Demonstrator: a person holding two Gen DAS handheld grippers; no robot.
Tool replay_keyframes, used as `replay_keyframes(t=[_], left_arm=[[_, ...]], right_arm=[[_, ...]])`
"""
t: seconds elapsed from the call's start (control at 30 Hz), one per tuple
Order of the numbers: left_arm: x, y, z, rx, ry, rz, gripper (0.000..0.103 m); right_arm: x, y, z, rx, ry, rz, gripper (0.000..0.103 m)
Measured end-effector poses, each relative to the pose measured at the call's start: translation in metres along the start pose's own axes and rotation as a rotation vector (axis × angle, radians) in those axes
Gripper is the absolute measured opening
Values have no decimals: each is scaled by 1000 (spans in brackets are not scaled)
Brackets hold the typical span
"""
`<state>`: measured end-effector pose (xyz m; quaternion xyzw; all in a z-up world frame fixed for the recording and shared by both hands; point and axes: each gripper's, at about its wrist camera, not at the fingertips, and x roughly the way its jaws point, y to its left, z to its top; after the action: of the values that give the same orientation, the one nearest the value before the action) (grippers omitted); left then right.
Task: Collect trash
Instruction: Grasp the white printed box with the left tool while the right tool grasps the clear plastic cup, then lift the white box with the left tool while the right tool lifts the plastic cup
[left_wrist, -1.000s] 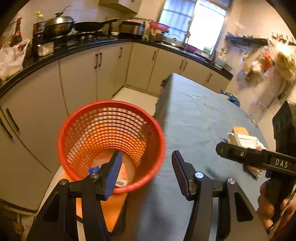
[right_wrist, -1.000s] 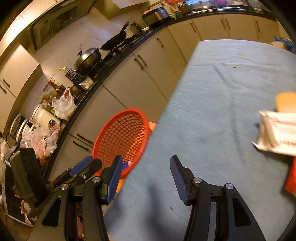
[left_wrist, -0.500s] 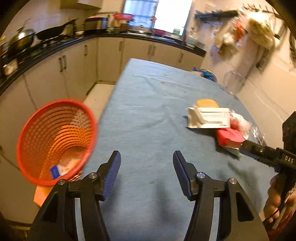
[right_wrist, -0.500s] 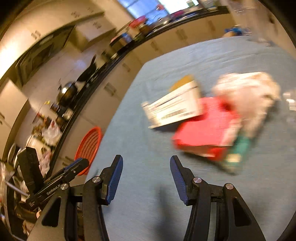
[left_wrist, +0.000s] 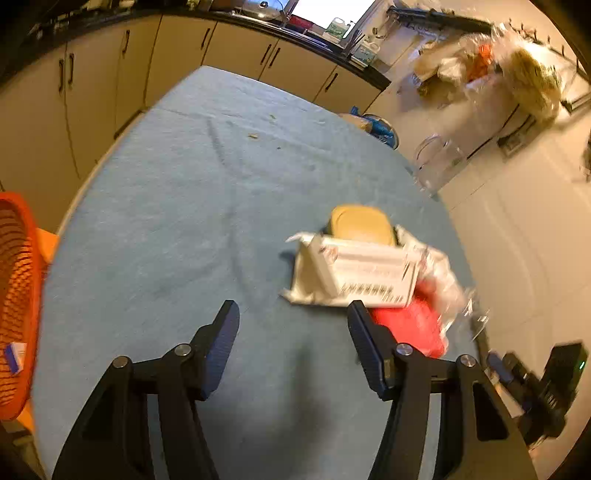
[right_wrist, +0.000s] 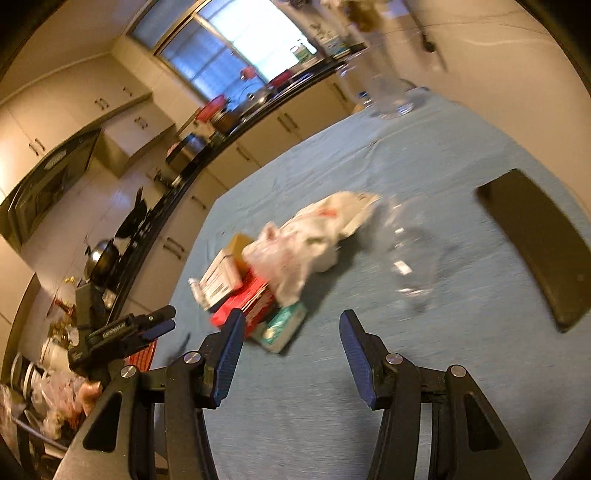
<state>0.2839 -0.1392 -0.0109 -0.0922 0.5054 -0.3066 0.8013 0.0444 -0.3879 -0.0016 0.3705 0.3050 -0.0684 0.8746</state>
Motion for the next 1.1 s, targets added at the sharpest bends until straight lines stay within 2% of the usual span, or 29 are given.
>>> replay_keyframes(t=[0.03,0.2,0.43,0.63,0.9,1.0,1.03,1.07,1.1], left_arm=[[4,-3,5,-5,3,-8,49],[20,-24,19,20,12,-11,47],[54,-35,22,41,69,36,16],[47,-35,16,57,35,43,11],[20,-35,0,103,-32,46,10],[5,-33,-5,105,-67,44,9],[2,-32,-6,106,-76,44,9],[-1,-31,-7,105,-84,46,9],[-5,-30,-8,104,-92,47,9]], right_arm=[[-3,-3,1,5,-10,-3,58],[-17,-30,10,34,-42,-22,58],[-19,-55,21,79,-52,-39,58],[-14,-66,31,95,-71,-77,65],[14,-73,43,108,-44,-132,65],[18,-64,43,79,-48,-141,65],[19,-61,43,65,-51,-148,64],[20,-58,42,49,-54,-155,55],[22,-56,42,35,-52,-164,42]])
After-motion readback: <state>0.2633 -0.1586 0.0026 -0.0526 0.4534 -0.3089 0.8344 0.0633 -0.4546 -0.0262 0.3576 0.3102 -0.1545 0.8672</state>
